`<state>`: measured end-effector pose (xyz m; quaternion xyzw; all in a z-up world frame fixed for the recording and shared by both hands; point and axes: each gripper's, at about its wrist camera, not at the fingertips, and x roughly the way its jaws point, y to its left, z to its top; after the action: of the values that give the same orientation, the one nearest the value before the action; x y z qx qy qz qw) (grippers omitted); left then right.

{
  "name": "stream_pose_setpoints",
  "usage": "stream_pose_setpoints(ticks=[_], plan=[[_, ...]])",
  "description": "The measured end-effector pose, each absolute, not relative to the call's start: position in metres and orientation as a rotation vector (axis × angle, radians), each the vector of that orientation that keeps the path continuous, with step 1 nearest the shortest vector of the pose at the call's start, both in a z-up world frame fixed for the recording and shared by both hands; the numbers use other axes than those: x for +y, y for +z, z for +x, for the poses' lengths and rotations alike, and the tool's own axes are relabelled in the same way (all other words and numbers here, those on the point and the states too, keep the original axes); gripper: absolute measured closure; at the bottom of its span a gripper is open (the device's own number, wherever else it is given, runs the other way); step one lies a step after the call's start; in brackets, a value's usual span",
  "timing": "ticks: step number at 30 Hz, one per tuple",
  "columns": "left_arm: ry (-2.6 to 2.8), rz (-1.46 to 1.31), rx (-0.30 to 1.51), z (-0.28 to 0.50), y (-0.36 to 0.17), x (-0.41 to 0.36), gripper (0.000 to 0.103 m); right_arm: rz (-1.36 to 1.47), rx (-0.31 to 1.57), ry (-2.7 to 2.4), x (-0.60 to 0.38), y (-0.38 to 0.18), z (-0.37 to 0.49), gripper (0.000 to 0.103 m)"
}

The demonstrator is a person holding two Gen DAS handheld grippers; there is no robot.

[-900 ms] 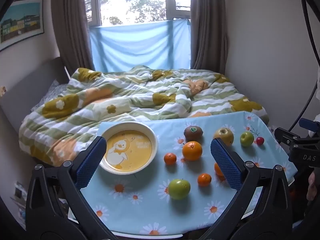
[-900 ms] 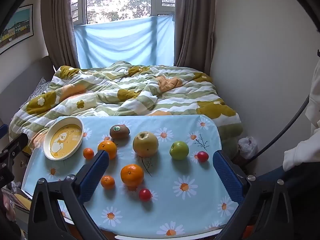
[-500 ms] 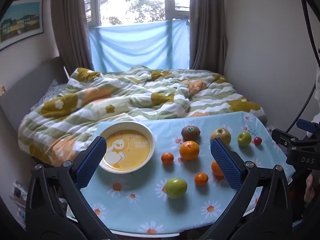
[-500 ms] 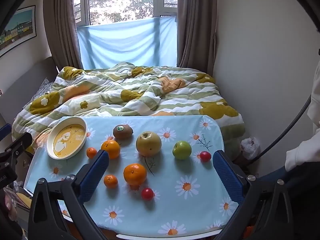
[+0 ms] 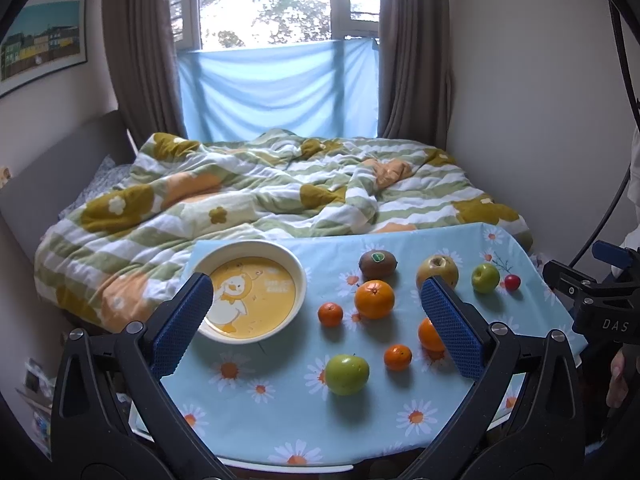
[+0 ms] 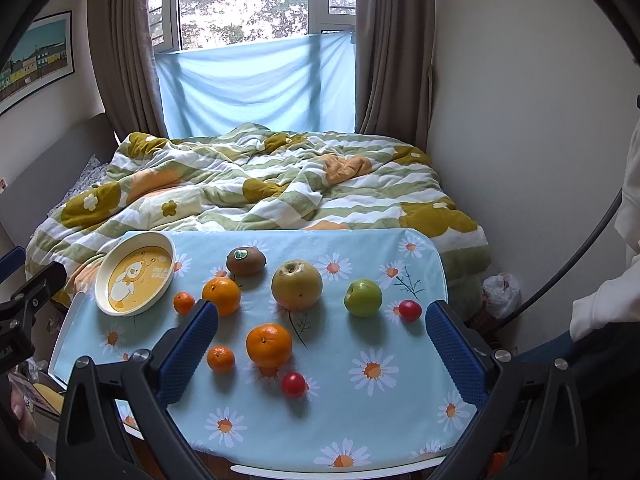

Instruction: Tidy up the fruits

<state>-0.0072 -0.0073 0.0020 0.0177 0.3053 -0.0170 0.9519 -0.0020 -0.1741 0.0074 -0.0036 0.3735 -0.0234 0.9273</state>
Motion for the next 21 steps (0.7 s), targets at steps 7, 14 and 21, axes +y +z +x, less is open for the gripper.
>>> stream_pose_setpoints(ticks=[7, 14, 21], plan=[[-0.035, 0.037, 0.619, -0.0076, 0.0009, -0.0074, 0.000, -0.005, 0.765, -0.047, -0.1743, 0.0075, -0.0020, 0.000], [-0.036, 0.037, 0.620, -0.0077, 0.0006, -0.0073, 0.000, -0.003, 0.767, -0.047, -0.1741, 0.0078, -0.0019, 0.000], [-0.035, 0.035, 0.620, -0.0079, -0.0008, -0.0066, 0.000, -0.003, 0.765, -0.046, -0.1735, 0.0074, -0.0024, 0.000]])
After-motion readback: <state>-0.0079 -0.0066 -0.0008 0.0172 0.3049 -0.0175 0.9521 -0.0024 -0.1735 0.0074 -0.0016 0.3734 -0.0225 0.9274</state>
